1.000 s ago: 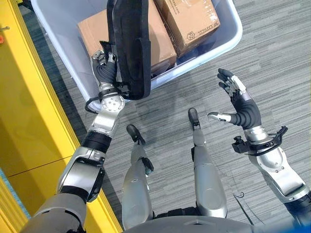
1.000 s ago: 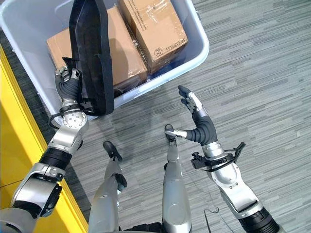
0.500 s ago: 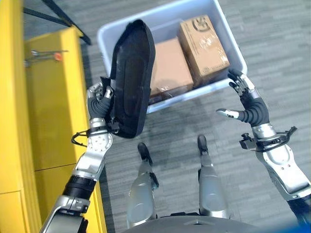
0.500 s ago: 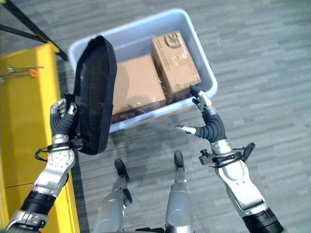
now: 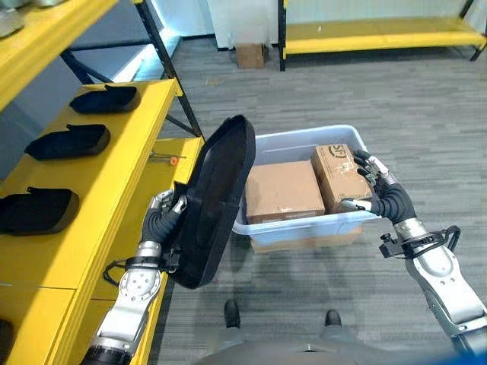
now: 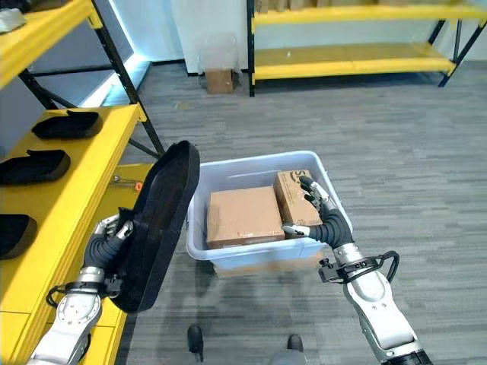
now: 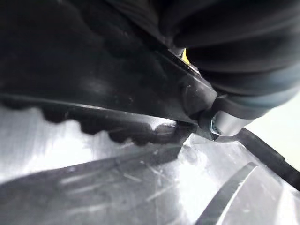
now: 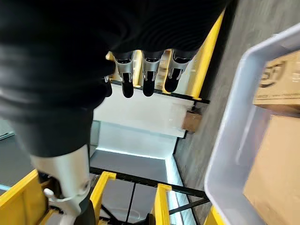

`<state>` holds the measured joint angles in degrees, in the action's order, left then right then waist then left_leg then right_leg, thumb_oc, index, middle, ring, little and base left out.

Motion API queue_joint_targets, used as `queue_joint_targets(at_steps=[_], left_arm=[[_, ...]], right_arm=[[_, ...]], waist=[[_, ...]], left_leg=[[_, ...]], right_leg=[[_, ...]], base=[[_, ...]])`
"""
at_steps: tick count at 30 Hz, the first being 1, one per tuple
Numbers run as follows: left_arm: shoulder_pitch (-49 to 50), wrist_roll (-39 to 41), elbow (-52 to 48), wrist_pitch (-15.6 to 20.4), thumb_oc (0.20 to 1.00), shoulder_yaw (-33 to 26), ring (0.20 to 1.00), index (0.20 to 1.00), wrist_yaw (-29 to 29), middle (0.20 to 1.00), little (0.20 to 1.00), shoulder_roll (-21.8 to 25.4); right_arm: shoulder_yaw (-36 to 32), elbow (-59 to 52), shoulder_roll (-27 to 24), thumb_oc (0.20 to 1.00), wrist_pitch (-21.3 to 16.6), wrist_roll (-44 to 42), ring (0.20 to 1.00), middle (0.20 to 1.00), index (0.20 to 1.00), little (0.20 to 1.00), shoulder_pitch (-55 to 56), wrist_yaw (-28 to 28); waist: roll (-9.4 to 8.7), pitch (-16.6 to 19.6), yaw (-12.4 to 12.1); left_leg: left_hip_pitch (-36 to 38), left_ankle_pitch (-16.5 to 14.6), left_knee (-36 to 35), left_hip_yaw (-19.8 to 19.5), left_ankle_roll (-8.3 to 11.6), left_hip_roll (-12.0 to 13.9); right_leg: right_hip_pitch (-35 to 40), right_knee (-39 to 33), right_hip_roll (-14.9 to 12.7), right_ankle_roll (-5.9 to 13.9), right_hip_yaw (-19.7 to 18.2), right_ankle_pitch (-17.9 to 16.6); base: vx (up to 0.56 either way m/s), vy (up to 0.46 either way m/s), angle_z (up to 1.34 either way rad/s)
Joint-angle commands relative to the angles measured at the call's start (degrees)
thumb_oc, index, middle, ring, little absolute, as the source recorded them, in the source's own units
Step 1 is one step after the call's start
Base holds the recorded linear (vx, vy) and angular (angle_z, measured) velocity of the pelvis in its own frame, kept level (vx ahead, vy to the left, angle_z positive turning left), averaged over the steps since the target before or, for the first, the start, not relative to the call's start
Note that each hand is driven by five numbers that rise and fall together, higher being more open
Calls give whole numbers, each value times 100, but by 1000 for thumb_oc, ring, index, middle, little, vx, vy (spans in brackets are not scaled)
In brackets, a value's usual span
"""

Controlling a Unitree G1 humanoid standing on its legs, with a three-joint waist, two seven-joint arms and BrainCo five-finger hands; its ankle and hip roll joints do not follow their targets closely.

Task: Move parts from the plastic box to the shelf.

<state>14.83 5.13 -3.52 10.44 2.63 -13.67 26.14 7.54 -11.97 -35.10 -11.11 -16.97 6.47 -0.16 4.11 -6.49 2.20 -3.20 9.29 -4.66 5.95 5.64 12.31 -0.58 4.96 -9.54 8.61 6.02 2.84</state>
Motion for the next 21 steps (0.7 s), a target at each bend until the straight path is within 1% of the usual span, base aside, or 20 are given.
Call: queue_joint_targets(at_steps=[1,2,3,4,5,6,7,8,10,11,12,13,14,15,16,17,18,19,20,21], left_arm=[[-598,285,-325,379,200,-450,200,200,177,200,200,132],[-598,285,-330,375,200,-450,200,200,178,200,200,131],[-611,309,-302,370,200,-421,200,200,219,200,200,70],[-719,283,-217,357,200,-374,200,200,226,200,200,36],[-758,299,-209,390,200,-341,200,200,276,200,200,3],[-760,301,-212,390,200,-342,200,200,278,200,200,4],[-742,335,-243,406,200,-352,200,200,293,200,200,-30],[-735,333,-282,414,200,-393,200,200,295,200,200,-52],[-789,343,-327,376,200,-353,200,200,357,200,200,-41],[-888,310,-324,413,200,-316,200,200,270,200,200,-9],[-856,284,-330,416,200,-330,200,200,275,200,200,1],[-792,259,-365,405,200,-376,200,200,263,200,200,-16],[-758,206,-442,407,200,-387,200,200,298,200,200,-12],[-788,166,-469,422,200,-350,200,200,320,200,200,42],[-789,166,-469,421,200,-345,200,200,319,200,200,46],[-853,64,-493,448,200,-321,200,200,321,200,200,180],[-854,63,-494,447,200,-321,200,200,319,200,200,187],[-861,-12,-539,458,200,-346,200,200,328,200,200,255],[-771,-164,-617,471,200,-419,200,200,358,200,200,349],[-760,-165,-626,467,200,-425,200,200,358,200,200,356]], right_arm=[[-62,-129,-176,1000,-294,-285,1000,1000,1000,1000,-626,50],[-64,-123,-177,1000,-299,-287,1000,1000,1000,1000,-629,52],[-126,-111,-274,1000,-301,-236,1000,1000,1000,1000,-656,57],[-147,-91,-344,1000,-301,-183,1000,1000,1000,1000,-679,69],[-183,-44,-370,1000,-287,-132,1000,1000,1000,1000,-623,65],[-186,-44,-369,1000,-287,-131,1000,1000,1000,1000,-624,65],[-207,-58,-365,1000,-286,-152,1000,1000,1000,1000,-585,93],[-300,-87,-326,1000,-314,-269,1000,1000,1000,1000,-428,150],[-344,-112,-234,1000,-317,-328,1000,1000,1000,1000,-318,137],[-310,-96,-120,1000,-298,-334,1000,1000,1000,1000,-305,58],[-310,-69,-66,1000,-262,-346,1000,1000,1000,1000,-297,19],[-301,-65,-45,1000,-251,-348,1000,1000,1000,1000,-293,37],[-363,-90,12,1000,-256,-364,1000,1000,1000,1000,-208,29],[-395,-96,48,1000,-256,-369,1000,1000,1000,1000,-152,11],[-400,-98,52,1000,-256,-369,1000,1000,1000,1000,-148,12],[-382,-45,133,1000,-252,-372,1000,1000,1000,1000,-149,-17],[-380,-40,141,1000,-254,-370,1000,1000,1000,1000,-153,-17],[-372,-26,195,1000,-250,-371,1000,1000,1000,1000,-154,-29],[-366,-25,304,1000,-228,-324,1000,1000,1000,1000,-56,-4],[-360,-23,313,1000,-229,-321,1000,1000,1000,1000,-55,-5]], waist=[[-61,-391,-304],[-54,-392,-281],[-72,-520,-327],[-102,-590,-300],[-205,-641,-300],[-197,-640,-296],[-265,-646,-290],[-376,-635,-265],[-411,-599,-123],[-323,-517,-16],[-273,-495,-18],[-268,-449,-8],[-262,-404,-23],[-264,-389,-40],[-272,-387,-31],[-324,-403,-92],[-340,-408,-76],[-375,-412,-126],[-431,-374,-201],[-455,-371,-178]], left_leg=[[-283,832,-10,-675,430,516],[-297,846,-14,-706,436,518],[-596,1132,-34,-618,451,482],[-667,1042,33,-255,305,412],[-553,675,437,-110,180,341],[-587,666,473,-121,170,345],[-561,362,861,-224,89,249],[-444,-105,1559,-341,15,126],[-156,-376,1889,-128,-13,318],[421,-487,1617,-122,98,568],[454,-599,1345,-223,78,440],[495,-999,1146,-207,11,264],[442,-1141,1067,-101,-41,181],[382,-1155,1041,-49,-44,104],[375,-1151,1042,-63,-51,89],[337,-1245,1052,-110,-81,-68],[331,-1245,1059,-127,-92,-88],[312,-1305,1052,-174,-138,-244],[318,-1456,978,-238,-237,-526],[313,-1454,982,-254,-257,-562]], right_leg=[[-308,849,596,-516,244,782],[-304,848,600,-521,271,784],[-213,822,570,-576,549,819],[-192,773,503,-620,741,736],[-220,709,337,-627,897,601],[-222,689,343,-625,905,573],[-238,616,254,-622,983,472],[-243,492,72,-650,1212,341],[-164,441,-65,-660,1539,268],[-279,645,-314,-525,1760,171],[-316,680,-366,-455,1757,113],[-356,740,-470,-378,1723,47],[-313,716,-620,-305,1738,-46],[-262,716,-770,-254,1820,-149],[-256,712,-785,-246,1833,-154],[-220,730,-972,-168,1950,-274],[-205,724,-991,-157,1966,-281],[-140,660,-1141,-74,2034,-418],[-60,623,-1438,106,2149,-809],[-44,611,-1471,128,2164,-828]], base=[[-307,-293,66],[-342,-287,132],[-258,-164,148],[-397,-207,147],[-258,-90,195],[-243,-72,227],[-255,-54,227],[-278,-53,112],[-177,160,125],[-86,340,164],[-27,390,116],[48,233,54],[28,321,44],[5,237,49],[-18,301,52],[-12,178,51],[-24,274,47],[21,321,14],[22,327,-6],[38,411,28]])
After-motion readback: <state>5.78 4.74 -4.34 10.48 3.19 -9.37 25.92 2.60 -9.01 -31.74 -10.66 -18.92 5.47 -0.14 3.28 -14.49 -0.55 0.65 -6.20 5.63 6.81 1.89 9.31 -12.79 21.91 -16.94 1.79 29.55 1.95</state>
